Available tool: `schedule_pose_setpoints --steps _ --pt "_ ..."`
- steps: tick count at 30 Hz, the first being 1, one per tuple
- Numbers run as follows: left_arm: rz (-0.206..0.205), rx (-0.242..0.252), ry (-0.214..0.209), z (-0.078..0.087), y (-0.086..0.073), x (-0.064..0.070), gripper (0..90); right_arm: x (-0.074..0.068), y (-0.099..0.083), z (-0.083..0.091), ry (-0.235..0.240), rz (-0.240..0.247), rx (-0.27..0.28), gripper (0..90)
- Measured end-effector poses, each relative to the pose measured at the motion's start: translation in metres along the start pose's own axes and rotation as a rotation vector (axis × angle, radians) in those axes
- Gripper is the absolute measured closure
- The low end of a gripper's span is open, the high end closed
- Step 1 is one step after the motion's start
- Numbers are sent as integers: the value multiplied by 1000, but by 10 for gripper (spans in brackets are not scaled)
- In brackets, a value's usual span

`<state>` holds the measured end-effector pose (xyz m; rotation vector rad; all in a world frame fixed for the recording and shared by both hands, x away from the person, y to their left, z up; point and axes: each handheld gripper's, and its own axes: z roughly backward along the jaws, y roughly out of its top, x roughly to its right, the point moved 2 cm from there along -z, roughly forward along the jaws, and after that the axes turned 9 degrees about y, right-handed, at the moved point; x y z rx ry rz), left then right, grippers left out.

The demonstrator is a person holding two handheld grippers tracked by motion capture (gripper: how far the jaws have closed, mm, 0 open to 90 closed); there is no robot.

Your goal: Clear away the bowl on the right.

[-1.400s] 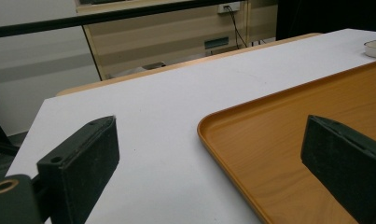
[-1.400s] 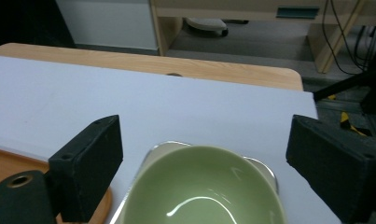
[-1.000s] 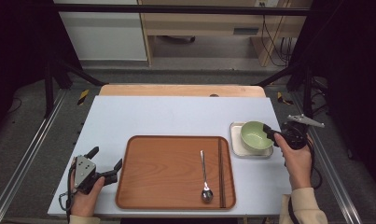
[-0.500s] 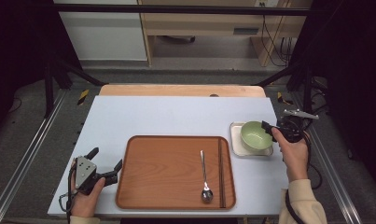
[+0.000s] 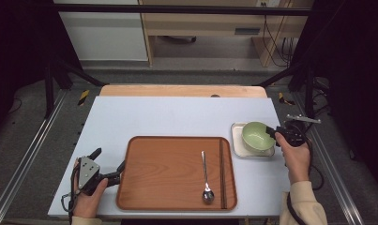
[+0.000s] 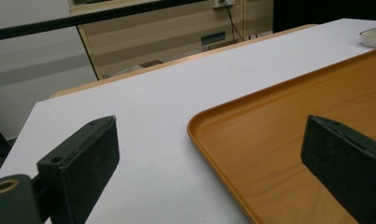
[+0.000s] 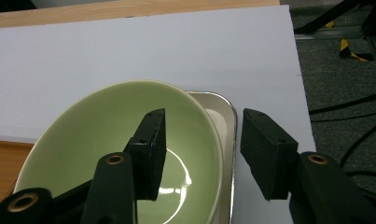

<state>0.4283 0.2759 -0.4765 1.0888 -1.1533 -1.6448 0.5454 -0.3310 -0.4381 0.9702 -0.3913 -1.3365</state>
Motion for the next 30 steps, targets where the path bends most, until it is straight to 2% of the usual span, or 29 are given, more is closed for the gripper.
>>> schedule_pose_setpoints --steps 3,4,9,10,16,17,21,23,26,28,30 --pt "-2 -2 -4 0 0 1 40 1 -2 -4 -6 -6 -22 551" --pt "-3 -2 -4 -1 0 1 40 1 -5 -6 0 -16 -45 568" --pt "-2 0 -4 -1 0 2 40 4 -8 -8 4 -27 -69 615" --pt "-1 0 -4 -1 0 2 40 4 -9 -8 3 -41 -83 638" --pt "-6 -3 -6 -1 0 2 40 6 -12 -10 9 -61 -102 693" --pt "-5 -2 -8 -1 0 3 40 8 -13 -11 7 -41 -103 702" --pt "-2 -1 -6 -1 0 2 40 8 -14 -12 10 -49 -119 749" --pt "-3 -1 -4 -1 0 2 40 7 -15 -12 8 -69 -128 789" --pt "-9 -5 -6 -1 0 2 40 9 -16 -13 17 -93 -123 797" --pt "-8 -5 -9 -2 0 3 40 9 -16 -13 13 -75 -125 800" --pt "-8 -7 -11 -2 0 3 40 7 -15 -13 -10 -60 -131 809"
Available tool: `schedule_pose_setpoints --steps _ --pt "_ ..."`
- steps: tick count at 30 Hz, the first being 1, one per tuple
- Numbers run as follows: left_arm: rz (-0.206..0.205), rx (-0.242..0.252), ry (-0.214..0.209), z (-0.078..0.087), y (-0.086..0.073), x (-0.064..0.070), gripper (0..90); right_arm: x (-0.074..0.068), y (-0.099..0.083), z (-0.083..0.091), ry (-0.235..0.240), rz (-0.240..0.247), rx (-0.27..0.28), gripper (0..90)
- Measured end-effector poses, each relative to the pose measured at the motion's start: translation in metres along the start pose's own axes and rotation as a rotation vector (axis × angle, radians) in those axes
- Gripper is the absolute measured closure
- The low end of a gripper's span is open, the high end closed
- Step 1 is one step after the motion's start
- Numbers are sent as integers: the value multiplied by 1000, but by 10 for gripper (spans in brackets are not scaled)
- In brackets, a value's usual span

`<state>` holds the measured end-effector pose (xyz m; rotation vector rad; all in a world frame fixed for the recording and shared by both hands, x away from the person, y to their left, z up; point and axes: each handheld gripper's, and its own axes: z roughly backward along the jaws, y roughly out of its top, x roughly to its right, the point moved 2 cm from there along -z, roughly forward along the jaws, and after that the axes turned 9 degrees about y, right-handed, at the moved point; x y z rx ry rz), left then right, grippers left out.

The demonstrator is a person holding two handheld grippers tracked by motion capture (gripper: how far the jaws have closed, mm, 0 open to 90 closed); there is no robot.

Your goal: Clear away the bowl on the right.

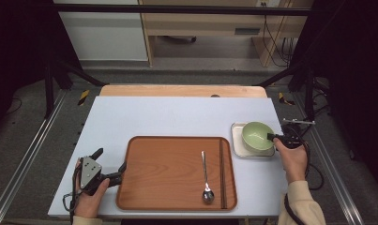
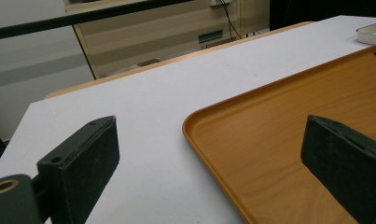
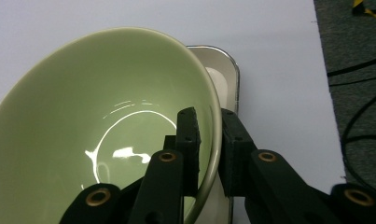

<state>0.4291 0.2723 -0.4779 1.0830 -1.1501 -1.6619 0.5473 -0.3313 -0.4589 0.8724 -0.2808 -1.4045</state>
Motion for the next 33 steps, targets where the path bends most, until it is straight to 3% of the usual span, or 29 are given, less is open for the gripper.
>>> schedule_pose_setpoints --steps 4,10,21,27,33 --pt "0 0 0 0 0 0 40 -2 0 0 -13 1 5 834" --pt "0 3 -1 0 0 0 41 -3 0 3 28 -37 37 825" --pt "-2 4 -1 0 1 0 41 -7 2 7 45 -26 73 823" --pt "-1 7 0 0 1 -1 41 -17 7 13 52 -6 98 823" --pt "-2 9 0 0 1 -1 40 -32 11 16 73 52 98 825"
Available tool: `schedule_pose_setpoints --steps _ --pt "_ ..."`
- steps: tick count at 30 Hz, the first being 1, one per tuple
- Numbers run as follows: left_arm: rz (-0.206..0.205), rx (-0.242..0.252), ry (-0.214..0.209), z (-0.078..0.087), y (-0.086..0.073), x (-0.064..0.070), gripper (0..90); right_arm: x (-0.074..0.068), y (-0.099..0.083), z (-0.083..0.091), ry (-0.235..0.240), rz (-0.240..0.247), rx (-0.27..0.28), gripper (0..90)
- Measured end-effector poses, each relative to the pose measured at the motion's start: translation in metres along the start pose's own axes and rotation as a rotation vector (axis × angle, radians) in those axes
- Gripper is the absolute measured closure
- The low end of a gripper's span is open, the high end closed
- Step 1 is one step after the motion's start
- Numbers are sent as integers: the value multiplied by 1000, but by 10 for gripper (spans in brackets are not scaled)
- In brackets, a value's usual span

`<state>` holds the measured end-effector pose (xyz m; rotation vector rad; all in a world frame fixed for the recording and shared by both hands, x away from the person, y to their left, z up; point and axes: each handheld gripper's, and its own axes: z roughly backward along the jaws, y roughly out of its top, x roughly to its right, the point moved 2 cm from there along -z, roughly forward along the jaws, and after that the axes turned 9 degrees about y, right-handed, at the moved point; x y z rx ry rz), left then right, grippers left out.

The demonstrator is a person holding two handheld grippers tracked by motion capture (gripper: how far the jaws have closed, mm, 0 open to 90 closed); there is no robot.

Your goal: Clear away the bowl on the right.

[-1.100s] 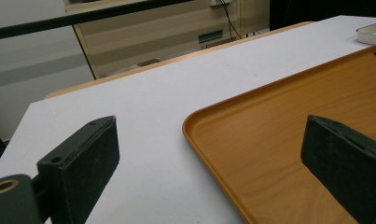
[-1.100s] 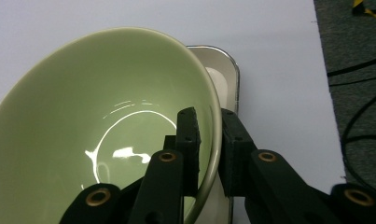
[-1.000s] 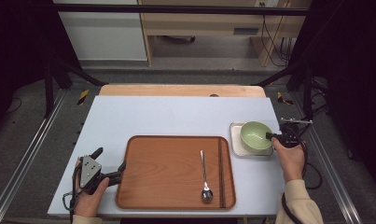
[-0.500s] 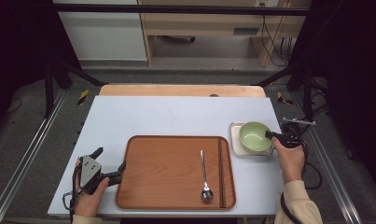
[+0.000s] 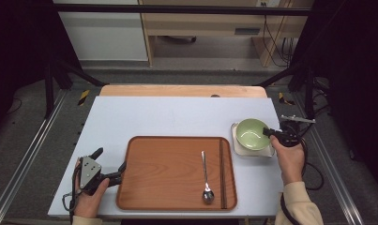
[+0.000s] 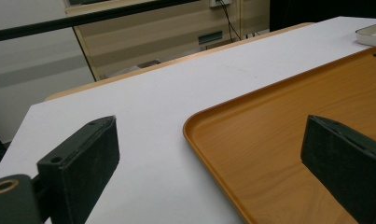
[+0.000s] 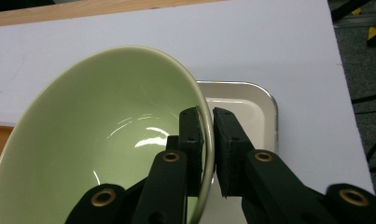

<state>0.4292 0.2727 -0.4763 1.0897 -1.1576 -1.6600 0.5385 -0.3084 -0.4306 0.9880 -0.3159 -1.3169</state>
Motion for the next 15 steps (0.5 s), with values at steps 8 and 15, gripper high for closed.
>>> schedule_pose_setpoints --steps 8,15 --pt "0 1 1 0 0 -1 41 -25 6 0 63 33 9 826" --pt "-1 3 1 1 1 -1 40 -60 6 -8 119 102 -20 826"
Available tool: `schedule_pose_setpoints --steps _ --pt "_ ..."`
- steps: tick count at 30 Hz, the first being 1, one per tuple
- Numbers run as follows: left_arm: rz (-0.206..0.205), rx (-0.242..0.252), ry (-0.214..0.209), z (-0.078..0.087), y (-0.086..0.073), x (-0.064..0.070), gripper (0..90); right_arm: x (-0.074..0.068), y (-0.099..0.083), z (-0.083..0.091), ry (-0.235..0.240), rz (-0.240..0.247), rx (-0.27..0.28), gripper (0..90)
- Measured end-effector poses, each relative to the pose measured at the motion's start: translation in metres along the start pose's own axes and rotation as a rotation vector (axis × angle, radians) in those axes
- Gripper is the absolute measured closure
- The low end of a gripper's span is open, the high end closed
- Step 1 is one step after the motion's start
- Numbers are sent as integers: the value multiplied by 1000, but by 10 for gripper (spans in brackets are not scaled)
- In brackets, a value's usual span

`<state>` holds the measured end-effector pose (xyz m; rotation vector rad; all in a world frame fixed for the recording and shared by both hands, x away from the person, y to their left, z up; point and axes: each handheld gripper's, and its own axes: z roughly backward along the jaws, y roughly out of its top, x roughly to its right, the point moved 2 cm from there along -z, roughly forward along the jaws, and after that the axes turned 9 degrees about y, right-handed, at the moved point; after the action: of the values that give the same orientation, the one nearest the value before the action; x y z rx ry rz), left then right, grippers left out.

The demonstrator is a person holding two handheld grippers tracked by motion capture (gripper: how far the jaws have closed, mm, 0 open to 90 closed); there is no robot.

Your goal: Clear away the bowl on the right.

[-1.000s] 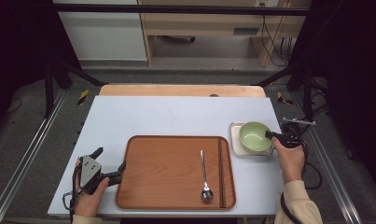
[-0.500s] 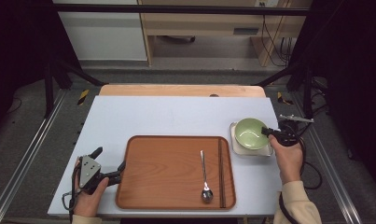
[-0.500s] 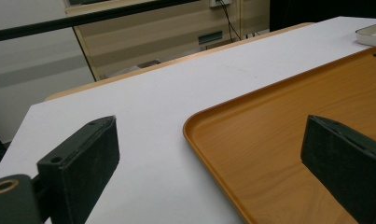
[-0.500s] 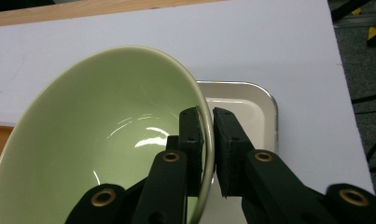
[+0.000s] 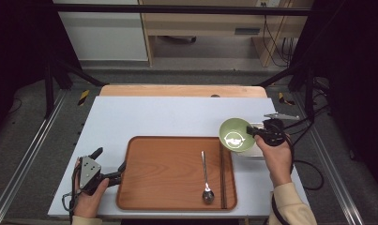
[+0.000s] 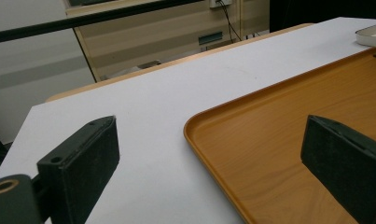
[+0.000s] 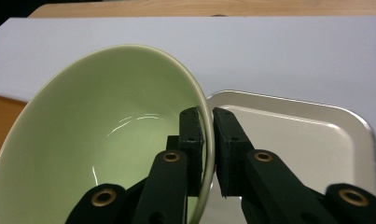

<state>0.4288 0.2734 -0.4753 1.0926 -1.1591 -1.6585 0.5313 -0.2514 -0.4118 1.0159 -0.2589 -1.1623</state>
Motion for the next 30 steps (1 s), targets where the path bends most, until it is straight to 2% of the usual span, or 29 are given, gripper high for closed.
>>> schedule_pose_setpoints --steps 7,15,23,30 --pt "-4 1 0 0 0 -1 40 -29 -3 -16 50 56 -43 826" --pt "-8 0 0 0 0 0 41 -60 -10 -35 141 97 -88 827" --pt "-8 2 -2 0 1 0 41 -82 -19 -48 200 121 -130 827" --pt "-8 3 -3 0 1 0 41 -94 -26 -56 234 132 -165 826"
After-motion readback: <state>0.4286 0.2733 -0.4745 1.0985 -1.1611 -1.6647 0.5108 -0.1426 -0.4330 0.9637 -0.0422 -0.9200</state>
